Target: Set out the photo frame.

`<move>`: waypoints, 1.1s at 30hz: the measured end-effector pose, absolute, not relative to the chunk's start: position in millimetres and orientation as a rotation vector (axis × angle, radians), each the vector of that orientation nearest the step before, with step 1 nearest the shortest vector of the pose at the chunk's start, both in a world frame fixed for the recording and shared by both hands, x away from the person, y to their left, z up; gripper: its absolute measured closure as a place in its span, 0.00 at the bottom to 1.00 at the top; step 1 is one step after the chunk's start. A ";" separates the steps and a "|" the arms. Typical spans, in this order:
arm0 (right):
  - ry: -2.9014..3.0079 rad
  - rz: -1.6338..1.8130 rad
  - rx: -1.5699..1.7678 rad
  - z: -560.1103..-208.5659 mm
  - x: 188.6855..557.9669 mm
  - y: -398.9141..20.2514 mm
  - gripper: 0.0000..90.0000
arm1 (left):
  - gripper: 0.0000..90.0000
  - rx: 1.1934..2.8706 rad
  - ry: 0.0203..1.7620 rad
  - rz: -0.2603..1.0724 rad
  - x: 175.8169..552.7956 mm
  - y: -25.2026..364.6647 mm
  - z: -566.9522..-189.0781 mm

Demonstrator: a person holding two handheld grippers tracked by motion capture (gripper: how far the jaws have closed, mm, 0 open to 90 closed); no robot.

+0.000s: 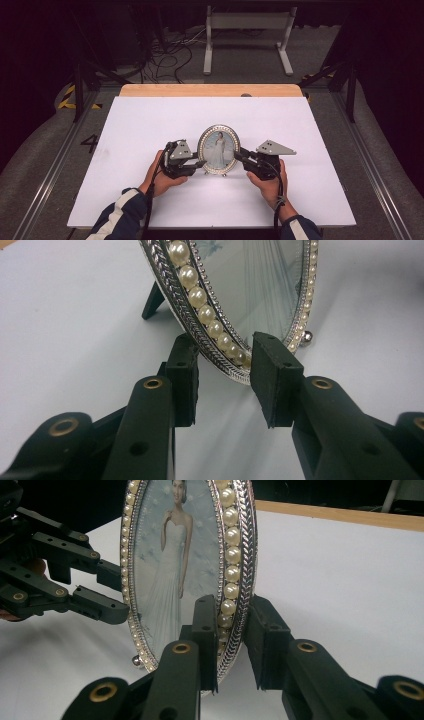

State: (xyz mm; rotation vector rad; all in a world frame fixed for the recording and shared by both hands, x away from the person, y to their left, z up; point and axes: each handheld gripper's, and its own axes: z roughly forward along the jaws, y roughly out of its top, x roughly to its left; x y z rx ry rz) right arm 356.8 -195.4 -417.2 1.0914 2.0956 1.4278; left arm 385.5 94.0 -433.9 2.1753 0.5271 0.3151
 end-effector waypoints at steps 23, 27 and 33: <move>2.108 1.363 1.034 -415.1 354.3 -189.7 0.82 | 0.77 2.190 0.497 0.328 378.8 98.5 -434.1; 2.111 1.351 1.020 -414.9 353.6 -188.9 0.81 | 0.77 2.189 0.494 0.332 378.7 98.6 -434.3; 2.125 1.321 1.003 -416.4 352.5 -187.4 0.81 | 0.77 2.193 0.498 0.348 377.3 98.0 -434.4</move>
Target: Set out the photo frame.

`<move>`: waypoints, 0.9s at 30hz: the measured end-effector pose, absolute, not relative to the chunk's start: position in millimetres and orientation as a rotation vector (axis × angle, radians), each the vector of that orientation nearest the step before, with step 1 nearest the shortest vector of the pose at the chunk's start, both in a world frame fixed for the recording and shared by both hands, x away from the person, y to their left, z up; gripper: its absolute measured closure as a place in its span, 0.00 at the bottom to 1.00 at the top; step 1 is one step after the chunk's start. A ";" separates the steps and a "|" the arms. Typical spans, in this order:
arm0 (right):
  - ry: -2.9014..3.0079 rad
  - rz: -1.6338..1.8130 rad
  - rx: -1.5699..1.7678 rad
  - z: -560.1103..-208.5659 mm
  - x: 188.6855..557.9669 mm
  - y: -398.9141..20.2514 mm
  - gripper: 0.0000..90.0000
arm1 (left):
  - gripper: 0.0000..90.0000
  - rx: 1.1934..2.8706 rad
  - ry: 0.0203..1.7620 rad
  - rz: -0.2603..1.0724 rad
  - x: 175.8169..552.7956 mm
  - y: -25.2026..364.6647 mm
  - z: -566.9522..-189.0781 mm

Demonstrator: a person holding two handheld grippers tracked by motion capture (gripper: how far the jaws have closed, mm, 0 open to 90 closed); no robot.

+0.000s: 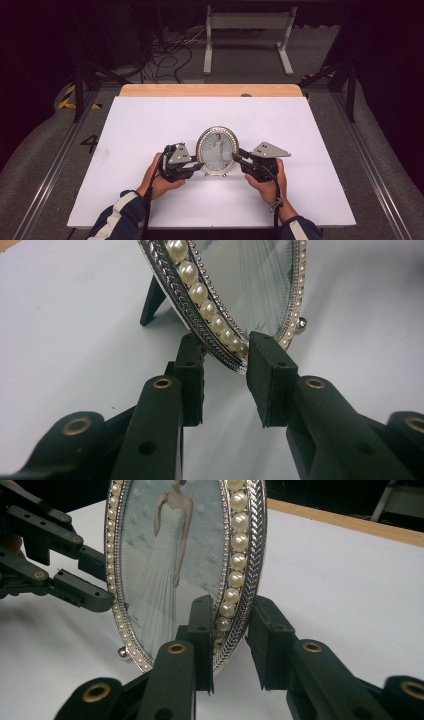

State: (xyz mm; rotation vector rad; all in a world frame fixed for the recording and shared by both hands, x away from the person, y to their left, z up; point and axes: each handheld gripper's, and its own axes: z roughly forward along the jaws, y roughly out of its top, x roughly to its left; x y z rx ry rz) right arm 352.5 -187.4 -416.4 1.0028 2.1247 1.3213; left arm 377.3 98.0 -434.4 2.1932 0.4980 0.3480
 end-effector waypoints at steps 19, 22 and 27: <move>2.152 1.257 0.944 -414.6 346.3 -190.2 0.79 | 0.71 2.155 0.516 0.419 372.8 107.9 -427.3; 2.169 1.219 0.894 -413.8 342.2 -190.0 0.78 | 0.70 2.144 0.523 0.440 370.8 113.0 -425.1; 2.186 1.185 0.850 -412.6 337.9 -188.5 0.75 | 0.67 2.146 0.504 0.475 365.5 116.7 -423.1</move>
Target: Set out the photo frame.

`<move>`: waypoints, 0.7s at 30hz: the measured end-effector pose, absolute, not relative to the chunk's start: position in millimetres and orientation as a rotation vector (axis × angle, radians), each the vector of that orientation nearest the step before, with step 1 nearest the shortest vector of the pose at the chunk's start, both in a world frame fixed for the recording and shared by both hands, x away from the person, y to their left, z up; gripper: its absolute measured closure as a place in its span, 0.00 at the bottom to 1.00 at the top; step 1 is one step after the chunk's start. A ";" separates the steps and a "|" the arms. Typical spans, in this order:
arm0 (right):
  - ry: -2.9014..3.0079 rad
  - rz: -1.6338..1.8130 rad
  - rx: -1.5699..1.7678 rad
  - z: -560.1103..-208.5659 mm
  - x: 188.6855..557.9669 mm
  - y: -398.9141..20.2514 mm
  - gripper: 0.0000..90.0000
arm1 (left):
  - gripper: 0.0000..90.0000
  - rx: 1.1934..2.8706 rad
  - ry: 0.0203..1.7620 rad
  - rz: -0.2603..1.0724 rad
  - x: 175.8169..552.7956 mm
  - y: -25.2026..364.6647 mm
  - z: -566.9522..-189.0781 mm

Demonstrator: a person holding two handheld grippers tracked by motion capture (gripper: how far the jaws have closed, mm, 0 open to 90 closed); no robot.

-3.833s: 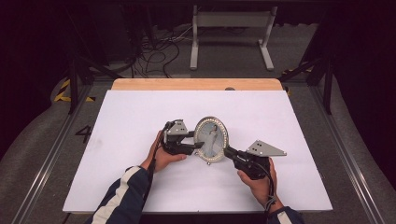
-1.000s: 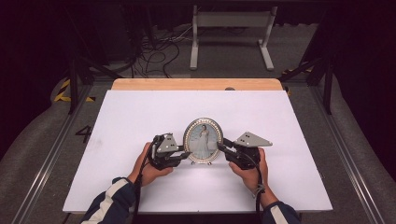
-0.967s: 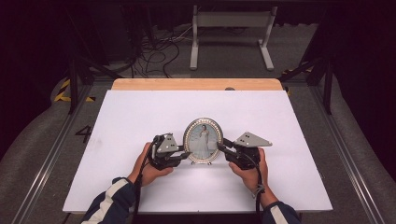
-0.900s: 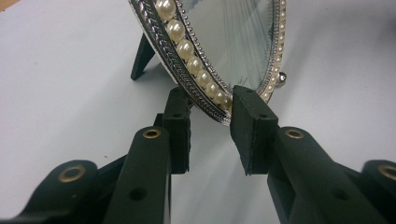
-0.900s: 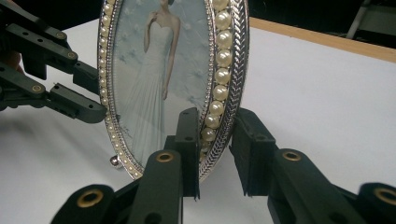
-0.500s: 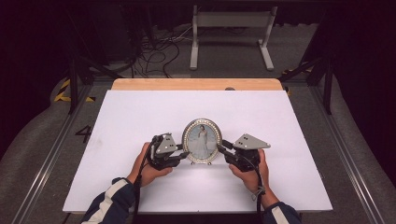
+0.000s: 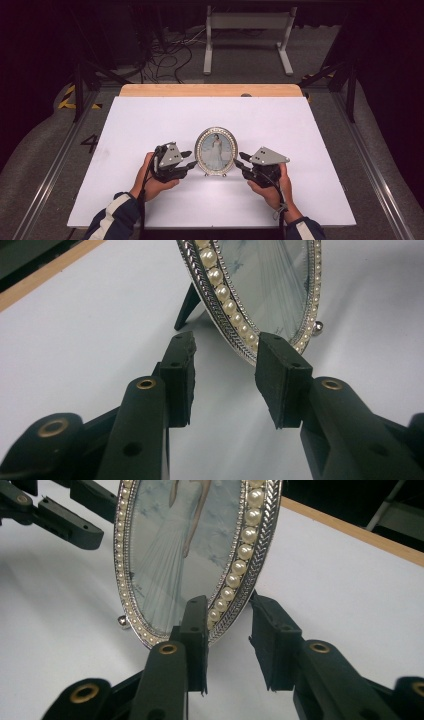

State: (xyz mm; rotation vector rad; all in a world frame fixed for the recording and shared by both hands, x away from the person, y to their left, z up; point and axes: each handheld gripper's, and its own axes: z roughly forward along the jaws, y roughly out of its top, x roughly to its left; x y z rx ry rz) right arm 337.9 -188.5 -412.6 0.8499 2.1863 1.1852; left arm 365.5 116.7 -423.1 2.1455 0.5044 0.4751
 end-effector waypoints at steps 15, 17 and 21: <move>2.232 1.095 0.752 -413.6 331.9 -190.5 0.63 | 0.49 2.184 0.462 0.565 350.6 129.2 -422.0; 2.232 1.086 0.747 -413.5 331.4 -192.3 0.60 | 0.47 2.184 0.466 0.570 349.9 130.5 -421.9; 2.218 1.072 0.750 -413.0 330.9 -195.9 0.54 | 0.42 2.174 0.481 0.580 348.5 137.0 -420.8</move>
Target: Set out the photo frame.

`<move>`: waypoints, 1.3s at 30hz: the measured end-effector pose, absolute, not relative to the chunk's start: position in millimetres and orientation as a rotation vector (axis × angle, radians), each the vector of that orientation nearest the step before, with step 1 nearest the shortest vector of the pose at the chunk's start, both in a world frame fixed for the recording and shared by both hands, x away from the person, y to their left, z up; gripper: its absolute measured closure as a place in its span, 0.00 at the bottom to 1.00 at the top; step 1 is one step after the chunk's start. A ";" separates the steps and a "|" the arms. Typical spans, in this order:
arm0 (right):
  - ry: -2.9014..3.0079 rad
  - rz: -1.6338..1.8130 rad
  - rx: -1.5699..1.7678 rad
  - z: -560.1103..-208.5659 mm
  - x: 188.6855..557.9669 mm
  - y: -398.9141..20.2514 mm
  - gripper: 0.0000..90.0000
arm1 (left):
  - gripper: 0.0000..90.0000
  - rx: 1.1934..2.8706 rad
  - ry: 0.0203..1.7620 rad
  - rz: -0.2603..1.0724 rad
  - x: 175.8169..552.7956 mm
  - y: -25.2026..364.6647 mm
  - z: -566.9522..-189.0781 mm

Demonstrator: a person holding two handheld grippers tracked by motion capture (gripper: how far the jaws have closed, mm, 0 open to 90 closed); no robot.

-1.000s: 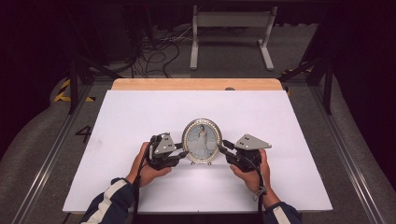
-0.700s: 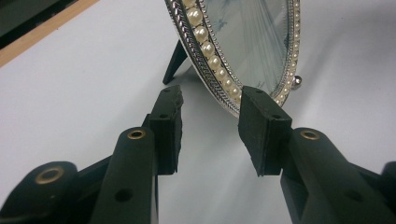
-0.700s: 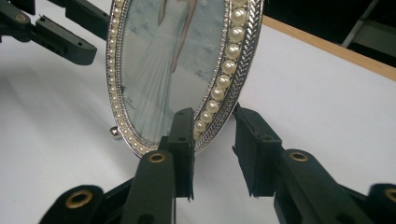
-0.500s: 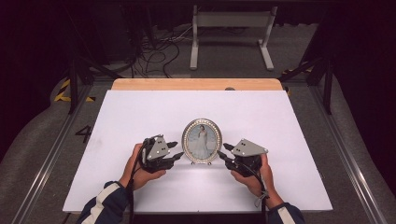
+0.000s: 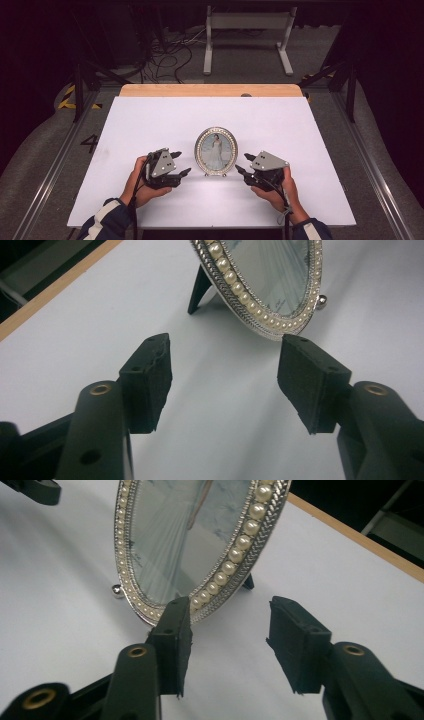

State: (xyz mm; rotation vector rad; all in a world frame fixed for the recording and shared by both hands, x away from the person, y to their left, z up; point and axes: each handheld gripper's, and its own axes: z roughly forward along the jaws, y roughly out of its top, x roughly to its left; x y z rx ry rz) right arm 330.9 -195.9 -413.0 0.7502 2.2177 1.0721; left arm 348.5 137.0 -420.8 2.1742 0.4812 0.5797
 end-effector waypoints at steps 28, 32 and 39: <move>2.150 0.989 0.841 -418.9 324.4 -230.7 0.27 | 0.17 2.147 0.597 0.640 334.6 188.1 -430.3; 2.144 0.994 0.845 -419.5 322.1 -234.8 0.26 | 0.16 2.148 0.613 0.648 332.1 197.7 -432.6; 2.142 0.985 0.844 -421.4 318.2 -242.4 0.25 | 0.16 2.145 0.652 0.652 328.7 212.3 -436.3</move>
